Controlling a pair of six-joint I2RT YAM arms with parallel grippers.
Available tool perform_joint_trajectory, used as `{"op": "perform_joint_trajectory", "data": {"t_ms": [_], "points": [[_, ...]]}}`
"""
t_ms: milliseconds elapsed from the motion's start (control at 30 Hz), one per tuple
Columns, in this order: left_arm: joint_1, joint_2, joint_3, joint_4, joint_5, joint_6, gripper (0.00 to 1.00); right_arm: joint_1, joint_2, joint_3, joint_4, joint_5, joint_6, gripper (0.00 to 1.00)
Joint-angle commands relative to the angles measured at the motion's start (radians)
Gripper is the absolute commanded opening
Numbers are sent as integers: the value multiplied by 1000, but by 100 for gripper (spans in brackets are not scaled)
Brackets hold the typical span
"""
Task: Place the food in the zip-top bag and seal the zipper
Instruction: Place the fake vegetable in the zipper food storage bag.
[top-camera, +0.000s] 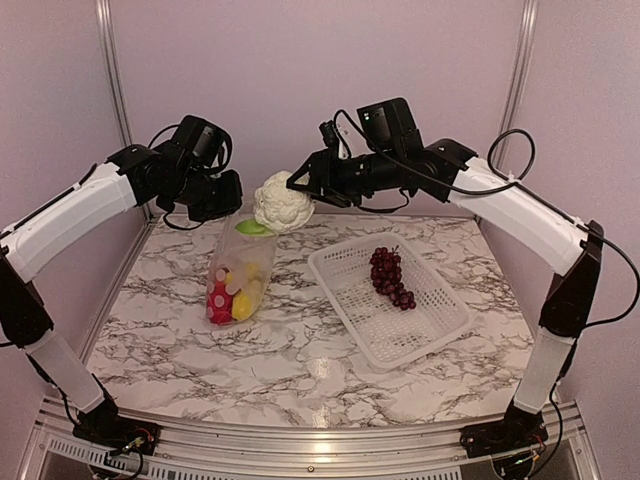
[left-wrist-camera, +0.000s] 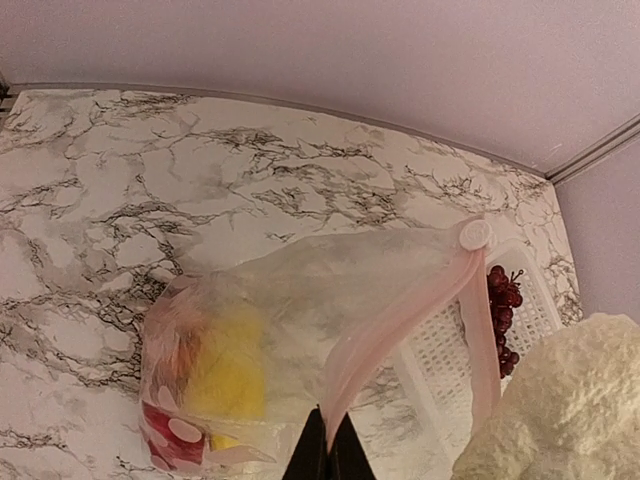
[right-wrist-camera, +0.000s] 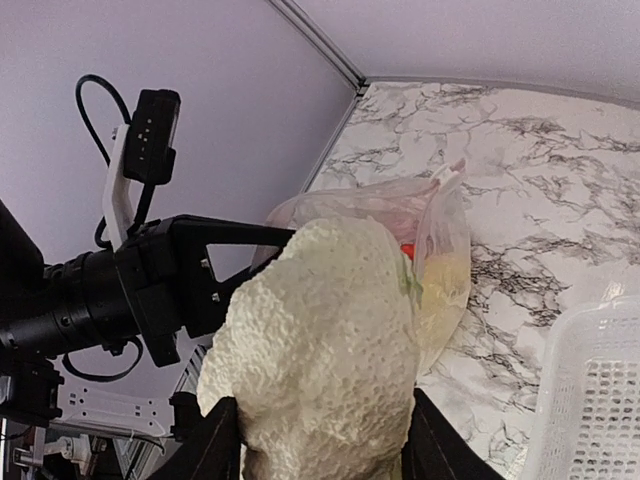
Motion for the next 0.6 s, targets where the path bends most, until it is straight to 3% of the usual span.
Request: {"op": "perform_joint_trajectory", "data": {"t_ms": [0,567], "points": [[4,-52,-24,61,14,-64,0,-8,-11,-30,93,-32,111,50],[4,-68,-92,129,52,-91,0,-7,103,70,32,-31,300,49]]}}
